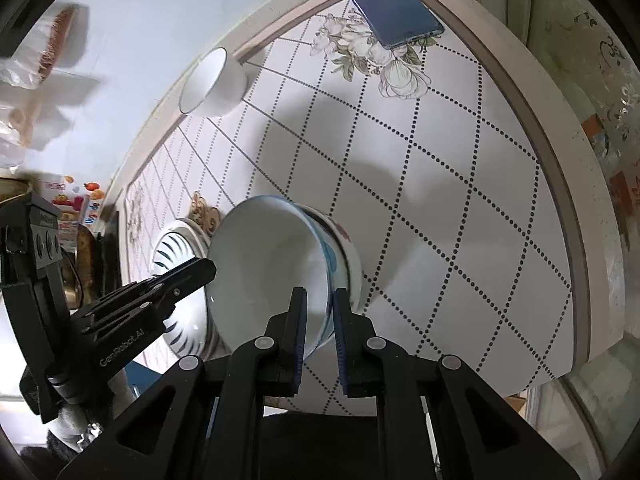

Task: Organize plates and bowls
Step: 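Open both grippers and withdraw them from the nested bowls, then grasp the black-rimmed white bowl rim with both grippers and lift it, then lower the black-rimmed bowl into the nested bowls with both grippers, then open both grippers and withdraw them from the bowl stack, then grasp the rim of the three-bowl stack with both grippers and lift it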

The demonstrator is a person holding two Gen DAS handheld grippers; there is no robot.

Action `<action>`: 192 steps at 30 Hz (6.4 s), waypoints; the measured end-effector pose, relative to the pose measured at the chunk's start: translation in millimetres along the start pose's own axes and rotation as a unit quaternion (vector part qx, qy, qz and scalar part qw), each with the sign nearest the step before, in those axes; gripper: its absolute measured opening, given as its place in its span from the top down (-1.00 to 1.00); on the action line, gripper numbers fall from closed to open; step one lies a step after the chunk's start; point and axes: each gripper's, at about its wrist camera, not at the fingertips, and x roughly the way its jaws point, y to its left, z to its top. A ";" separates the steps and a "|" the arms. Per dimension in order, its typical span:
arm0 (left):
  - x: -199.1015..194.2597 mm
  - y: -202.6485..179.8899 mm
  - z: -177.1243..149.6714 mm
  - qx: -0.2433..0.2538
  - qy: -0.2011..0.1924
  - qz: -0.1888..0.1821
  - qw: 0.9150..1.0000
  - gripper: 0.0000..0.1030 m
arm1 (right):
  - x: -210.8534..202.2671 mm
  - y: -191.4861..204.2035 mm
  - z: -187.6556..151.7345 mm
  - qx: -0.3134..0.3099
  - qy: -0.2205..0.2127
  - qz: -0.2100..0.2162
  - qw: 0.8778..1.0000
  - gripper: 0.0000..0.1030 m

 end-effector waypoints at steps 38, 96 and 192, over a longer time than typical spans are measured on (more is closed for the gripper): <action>42.5 152.2 212.9 -0.115 -0.022 0.031 0.993 0.84 | 147.5 131.0 287.3 -0.052 0.029 0.010 0.998 0.70; -28.2 -3.9 6.2 0.045 -0.011 -0.011 0.999 0.84 | -21.3 33.4 -5.6 -0.012 -0.008 -0.021 1.000 0.69; 34.1 11.0 26.0 -0.015 0.080 -0.050 0.995 -0.68 | 40.7 -21.5 10.9 0.027 0.006 0.056 0.998 -0.81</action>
